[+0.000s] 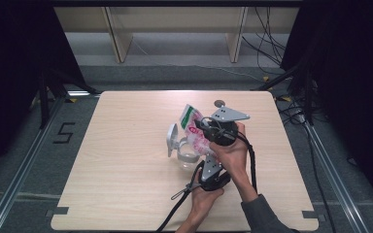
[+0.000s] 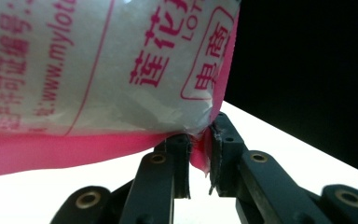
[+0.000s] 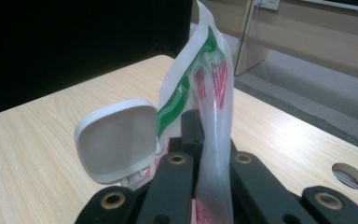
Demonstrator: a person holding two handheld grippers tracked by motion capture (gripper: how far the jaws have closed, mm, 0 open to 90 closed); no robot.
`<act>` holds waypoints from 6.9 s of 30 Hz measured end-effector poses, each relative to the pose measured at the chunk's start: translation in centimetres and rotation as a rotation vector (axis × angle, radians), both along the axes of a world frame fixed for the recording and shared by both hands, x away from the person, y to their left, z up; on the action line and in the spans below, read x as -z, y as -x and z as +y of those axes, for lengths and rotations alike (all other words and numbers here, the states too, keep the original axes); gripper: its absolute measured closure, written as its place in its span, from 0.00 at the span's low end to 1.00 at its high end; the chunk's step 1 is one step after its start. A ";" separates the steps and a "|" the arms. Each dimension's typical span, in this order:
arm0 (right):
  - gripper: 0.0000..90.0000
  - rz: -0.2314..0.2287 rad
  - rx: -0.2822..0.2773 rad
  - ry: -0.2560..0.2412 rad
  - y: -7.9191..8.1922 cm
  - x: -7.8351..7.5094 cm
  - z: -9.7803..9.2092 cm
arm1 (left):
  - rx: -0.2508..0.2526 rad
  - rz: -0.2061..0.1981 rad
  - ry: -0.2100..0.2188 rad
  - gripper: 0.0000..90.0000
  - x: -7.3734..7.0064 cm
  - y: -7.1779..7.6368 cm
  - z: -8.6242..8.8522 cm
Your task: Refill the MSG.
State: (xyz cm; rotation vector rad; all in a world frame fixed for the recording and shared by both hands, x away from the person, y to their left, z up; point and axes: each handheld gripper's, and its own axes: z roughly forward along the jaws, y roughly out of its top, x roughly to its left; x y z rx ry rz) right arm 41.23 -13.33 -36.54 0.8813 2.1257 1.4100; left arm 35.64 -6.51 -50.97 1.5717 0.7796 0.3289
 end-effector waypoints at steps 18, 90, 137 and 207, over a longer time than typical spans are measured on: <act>1.00 -0.008 0.002 0.026 -0.1 0.0 0.1 | 0.001 -0.008 0.004 0.88 0.0 -0.1 0.0; 1.00 -0.042 -0.013 0.065 0.1 -0.6 0.8 | 0.033 -0.041 -0.050 0.88 -0.4 -0.9 0.4; 1.00 -0.037 -0.011 0.064 0.1 -0.4 1.4 | -0.010 -0.019 0.031 0.88 -0.5 -0.7 -0.1; 1.00 -0.030 -0.028 0.089 0.3 -0.4 2.2 | -0.018 -0.023 0.044 0.88 -0.6 -0.7 0.2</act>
